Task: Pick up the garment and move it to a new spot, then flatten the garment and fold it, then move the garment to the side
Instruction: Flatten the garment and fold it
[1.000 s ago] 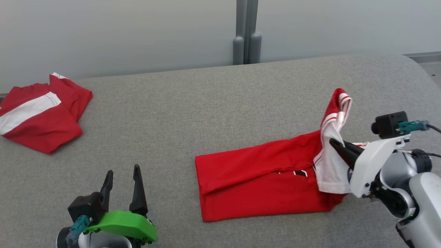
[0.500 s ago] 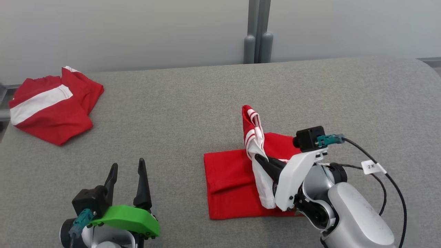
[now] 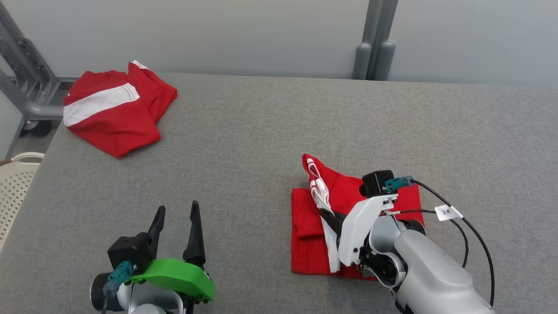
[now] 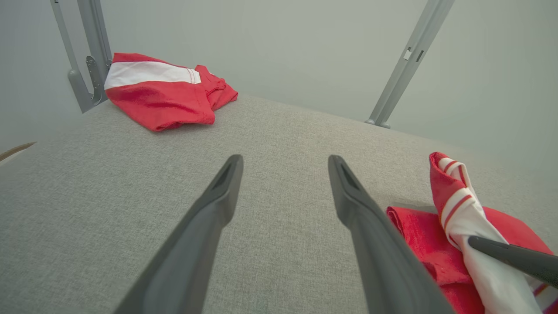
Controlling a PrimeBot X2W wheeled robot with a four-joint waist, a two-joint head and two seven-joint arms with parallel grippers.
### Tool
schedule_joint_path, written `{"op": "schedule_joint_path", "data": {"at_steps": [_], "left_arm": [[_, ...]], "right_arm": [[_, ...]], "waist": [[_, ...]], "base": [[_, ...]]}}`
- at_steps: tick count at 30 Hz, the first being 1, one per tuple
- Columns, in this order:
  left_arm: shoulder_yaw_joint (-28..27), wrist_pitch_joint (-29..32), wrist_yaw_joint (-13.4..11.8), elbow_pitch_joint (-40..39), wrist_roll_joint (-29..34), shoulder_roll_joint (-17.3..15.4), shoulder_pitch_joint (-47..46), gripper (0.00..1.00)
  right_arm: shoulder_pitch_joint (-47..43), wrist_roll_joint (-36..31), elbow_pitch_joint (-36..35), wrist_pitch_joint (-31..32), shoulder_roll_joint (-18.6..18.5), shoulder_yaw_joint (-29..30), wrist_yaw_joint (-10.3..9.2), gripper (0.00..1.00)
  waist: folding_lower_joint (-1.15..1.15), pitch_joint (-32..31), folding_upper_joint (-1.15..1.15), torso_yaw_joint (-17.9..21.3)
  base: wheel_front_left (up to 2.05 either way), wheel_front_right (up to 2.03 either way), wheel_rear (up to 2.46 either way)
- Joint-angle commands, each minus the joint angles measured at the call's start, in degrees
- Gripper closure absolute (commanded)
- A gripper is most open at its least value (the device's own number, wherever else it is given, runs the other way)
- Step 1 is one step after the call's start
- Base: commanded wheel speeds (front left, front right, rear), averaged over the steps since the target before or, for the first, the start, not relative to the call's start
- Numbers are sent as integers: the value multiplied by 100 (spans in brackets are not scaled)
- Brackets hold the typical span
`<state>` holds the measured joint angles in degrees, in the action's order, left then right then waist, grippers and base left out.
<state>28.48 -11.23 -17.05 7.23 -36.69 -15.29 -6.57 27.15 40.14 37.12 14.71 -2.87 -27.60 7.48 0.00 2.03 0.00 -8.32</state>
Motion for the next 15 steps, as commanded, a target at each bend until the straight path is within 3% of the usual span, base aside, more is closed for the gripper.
{"op": "schedule_joint_path", "data": {"at_steps": [1,3,5,6,7,15], "left_arm": [[20,-24,29,20,10,12,-76,0],[31,-27,27,45,1,21,-68,0],[34,-39,21,64,-14,23,-48,0],[35,-44,18,76,-21,23,-38,0],[29,-49,11,83,-30,21,-24,0],[12,-34,-55,26,-58,-38,95,0]], "right_arm": [[155,107,225,-99,-9,-159,2,100],[244,234,421,-184,-10,-301,2,100],[329,368,587,-267,-10,-436,2,58],[370,434,658,-309,-10,-504,2,20],[400,513,699,-353,-9,-573,2,0],[677,1102,541,-634,-12,-1068,2,0]], "waist": [[0,-55,0,-168],[0,-84,0,-205],[0,-111,0,-221],[0,-124,0,-224],[0,-138,0,-221],[0,-239,0,-62]], "base": [[0,0,0],[0,0,0],[0,0,0],[0,0,0],[0,0,0],[0,0,0]]}}
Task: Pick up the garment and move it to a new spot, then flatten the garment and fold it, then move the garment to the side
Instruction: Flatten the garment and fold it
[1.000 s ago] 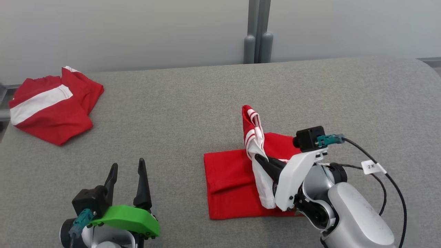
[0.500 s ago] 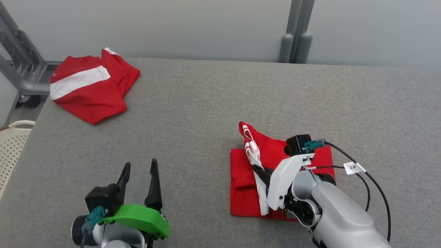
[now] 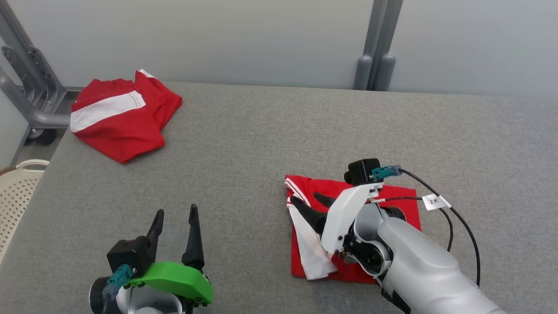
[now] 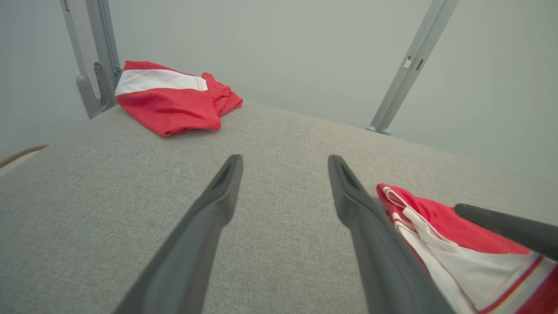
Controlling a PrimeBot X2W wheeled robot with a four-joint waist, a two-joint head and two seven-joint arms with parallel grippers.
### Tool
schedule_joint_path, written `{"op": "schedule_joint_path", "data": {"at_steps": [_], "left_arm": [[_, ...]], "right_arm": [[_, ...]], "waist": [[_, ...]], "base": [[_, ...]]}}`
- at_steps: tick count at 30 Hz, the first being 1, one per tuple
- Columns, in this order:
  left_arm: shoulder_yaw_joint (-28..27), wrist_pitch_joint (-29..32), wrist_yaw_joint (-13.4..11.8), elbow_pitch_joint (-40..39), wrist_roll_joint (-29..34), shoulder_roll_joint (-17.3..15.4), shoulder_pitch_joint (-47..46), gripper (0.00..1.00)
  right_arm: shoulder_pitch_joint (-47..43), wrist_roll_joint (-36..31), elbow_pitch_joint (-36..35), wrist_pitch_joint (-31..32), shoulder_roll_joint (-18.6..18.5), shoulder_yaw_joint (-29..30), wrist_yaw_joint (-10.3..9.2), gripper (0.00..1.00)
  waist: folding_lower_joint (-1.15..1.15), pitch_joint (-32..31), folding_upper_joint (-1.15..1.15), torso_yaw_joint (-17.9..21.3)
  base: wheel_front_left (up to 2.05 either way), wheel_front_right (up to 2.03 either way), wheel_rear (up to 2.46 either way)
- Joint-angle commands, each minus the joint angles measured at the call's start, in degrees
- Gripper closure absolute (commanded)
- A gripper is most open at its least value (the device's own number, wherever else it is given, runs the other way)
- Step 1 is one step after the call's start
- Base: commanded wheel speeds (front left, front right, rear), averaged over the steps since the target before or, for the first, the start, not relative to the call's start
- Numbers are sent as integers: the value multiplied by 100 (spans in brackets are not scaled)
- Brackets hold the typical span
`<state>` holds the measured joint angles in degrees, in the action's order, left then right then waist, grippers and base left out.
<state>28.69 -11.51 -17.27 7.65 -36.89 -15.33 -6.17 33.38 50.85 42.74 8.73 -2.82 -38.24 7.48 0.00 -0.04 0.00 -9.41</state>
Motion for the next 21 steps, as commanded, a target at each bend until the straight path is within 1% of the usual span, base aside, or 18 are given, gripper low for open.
{"op": "schedule_joint_path", "data": {"at_steps": [1,3,6,11,15,21], "left_arm": [[-10,-1,-38,-26,-38,-45,65,0],[-6,10,-59,-51,-37,-61,85,0],[-1,14,-94,-102,-31,-75,107,0],[33,25,-116,-192,-3,-103,175,0],[49,54,-149,-276,14,-117,191,0],[30,74,-201,-374,1,-167,243,0]], "right_arm": [[118,79,-61,-88,-15,-41,2,0],[245,144,-128,-194,-17,-89,2,0],[414,106,-158,-404,-17,7,2,0],[533,-338,-9,-829,-76,424,2,0],[287,-609,-81,-1074,-276,775,2,0],[-316,-826,-469,-1158,-570,1301,2,0]], "waist": [[0,-46,0,78],[0,-76,0,142],[0,-96,0,224],[0,-102,0,372],[0,-92,0,469],[0,-70,0,620]], "base": [[0,0,0],[0,0,0],[0,0,0],[0,0,0],[0,0,0],[0,0,0]]}}
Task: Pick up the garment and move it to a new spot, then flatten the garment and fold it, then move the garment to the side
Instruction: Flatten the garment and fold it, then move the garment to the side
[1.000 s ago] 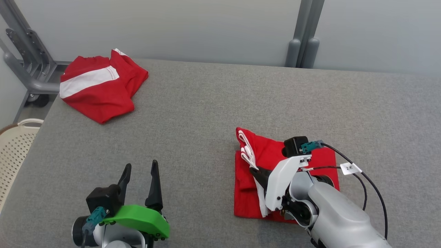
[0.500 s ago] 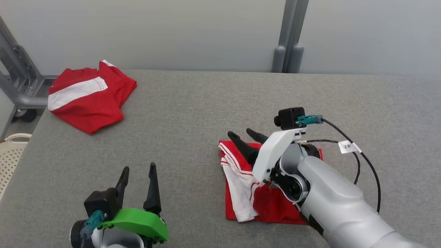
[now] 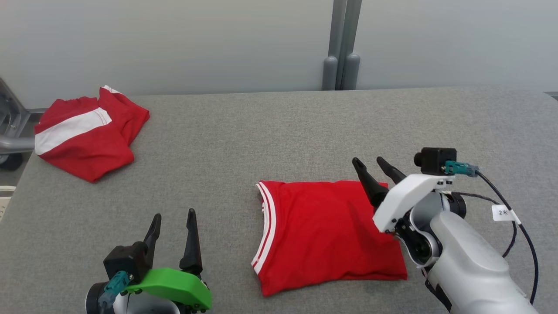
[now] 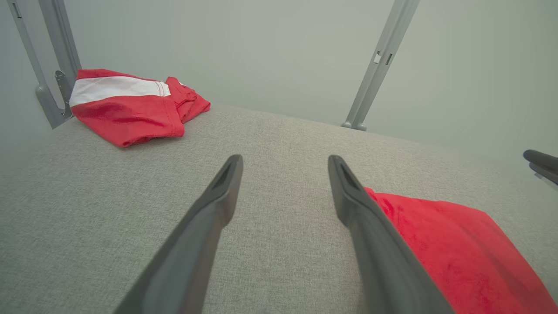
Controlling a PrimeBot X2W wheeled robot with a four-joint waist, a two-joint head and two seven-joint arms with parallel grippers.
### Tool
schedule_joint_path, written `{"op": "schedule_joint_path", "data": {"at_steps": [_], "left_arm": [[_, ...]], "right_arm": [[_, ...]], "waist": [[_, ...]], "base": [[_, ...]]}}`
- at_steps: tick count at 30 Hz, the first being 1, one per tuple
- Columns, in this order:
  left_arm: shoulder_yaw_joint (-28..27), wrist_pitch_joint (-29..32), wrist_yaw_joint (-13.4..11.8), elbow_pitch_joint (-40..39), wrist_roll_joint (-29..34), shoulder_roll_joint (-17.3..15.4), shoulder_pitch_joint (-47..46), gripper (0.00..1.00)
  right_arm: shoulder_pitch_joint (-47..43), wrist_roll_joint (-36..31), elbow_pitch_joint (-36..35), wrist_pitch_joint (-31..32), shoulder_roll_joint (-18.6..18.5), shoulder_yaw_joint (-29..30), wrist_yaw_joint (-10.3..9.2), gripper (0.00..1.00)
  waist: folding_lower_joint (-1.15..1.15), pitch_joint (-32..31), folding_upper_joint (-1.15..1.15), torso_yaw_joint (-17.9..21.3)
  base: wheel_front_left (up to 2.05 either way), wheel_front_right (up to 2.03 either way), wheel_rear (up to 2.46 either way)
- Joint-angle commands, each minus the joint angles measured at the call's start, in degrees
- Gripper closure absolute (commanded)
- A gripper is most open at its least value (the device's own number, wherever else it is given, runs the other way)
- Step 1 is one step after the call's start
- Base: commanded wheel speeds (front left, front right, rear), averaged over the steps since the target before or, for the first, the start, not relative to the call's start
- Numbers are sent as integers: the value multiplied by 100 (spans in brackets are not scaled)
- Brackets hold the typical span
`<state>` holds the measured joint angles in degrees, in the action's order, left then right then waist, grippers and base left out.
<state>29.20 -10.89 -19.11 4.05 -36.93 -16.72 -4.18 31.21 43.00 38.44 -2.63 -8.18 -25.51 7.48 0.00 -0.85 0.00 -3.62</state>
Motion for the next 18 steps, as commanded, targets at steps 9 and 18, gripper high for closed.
{"op": "schedule_joint_path", "data": {"at_steps": [9,18], "left_arm": [[-23,61,-79,-150,5,-108,68,0],[-30,73,-81,-172,0,-138,-66,0]], "right_arm": [[-1147,-445,-613,432,-252,656,2,0],[-1548,-878,-991,1300,-497,1014,2,0]], "waist": [[0,84,0,152],[0,237,0,12]], "base": [[0,0,0],[0,0,0]]}}
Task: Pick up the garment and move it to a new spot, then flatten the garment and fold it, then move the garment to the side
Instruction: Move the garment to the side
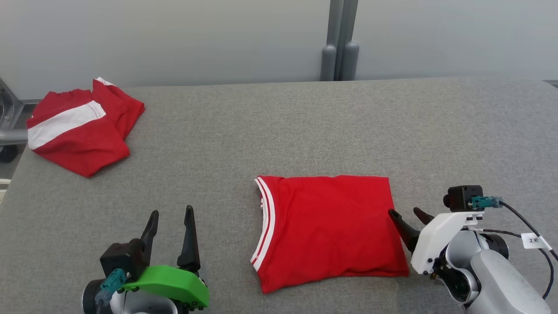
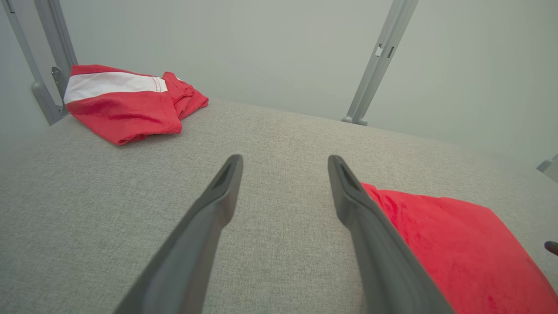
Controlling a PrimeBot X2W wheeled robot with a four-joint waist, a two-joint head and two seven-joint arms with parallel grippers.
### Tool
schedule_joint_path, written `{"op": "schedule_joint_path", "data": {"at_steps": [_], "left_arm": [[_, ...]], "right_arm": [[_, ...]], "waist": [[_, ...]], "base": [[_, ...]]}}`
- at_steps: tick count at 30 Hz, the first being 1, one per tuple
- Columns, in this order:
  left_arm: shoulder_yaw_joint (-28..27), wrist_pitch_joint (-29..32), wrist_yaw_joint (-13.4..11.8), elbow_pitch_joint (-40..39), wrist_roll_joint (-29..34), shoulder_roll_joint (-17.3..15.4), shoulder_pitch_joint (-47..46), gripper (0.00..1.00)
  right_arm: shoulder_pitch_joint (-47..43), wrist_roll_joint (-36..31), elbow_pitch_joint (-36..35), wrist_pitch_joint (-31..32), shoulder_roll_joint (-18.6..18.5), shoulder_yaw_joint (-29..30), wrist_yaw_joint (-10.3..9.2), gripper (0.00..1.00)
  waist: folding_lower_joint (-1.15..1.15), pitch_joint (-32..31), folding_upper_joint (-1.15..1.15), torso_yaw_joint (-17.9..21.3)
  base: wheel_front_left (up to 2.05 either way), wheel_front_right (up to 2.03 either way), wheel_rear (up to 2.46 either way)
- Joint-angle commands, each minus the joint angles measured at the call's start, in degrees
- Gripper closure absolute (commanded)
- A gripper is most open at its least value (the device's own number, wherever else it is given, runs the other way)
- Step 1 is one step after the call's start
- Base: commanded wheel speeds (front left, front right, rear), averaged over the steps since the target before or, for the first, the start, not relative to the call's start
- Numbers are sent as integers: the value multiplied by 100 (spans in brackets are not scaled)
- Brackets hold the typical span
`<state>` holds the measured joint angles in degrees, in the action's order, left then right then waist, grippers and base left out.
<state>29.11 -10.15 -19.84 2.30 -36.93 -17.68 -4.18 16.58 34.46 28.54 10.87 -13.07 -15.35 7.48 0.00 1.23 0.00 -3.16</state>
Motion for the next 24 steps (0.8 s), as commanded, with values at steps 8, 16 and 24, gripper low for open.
{"op": "schedule_joint_path", "data": {"at_steps": [8,16,24], "left_arm": [[-19,-44,8,36,15,-35,-154,0],[-35,-82,9,73,-28,-18,-205,0],[-51,-114,21,112,-53,-31,-246,0]], "right_arm": [[-63,138,-50,708,-125,160,2,0],[22,764,118,1355,-100,332,2,0],[122,1306,-31,1411,-326,-39,2,63]], "waist": [[0,182,0,-350],[0,295,0,-578],[0,351,0,-614]], "base": [[0,0,0],[0,0,0],[0,0,0]]}}
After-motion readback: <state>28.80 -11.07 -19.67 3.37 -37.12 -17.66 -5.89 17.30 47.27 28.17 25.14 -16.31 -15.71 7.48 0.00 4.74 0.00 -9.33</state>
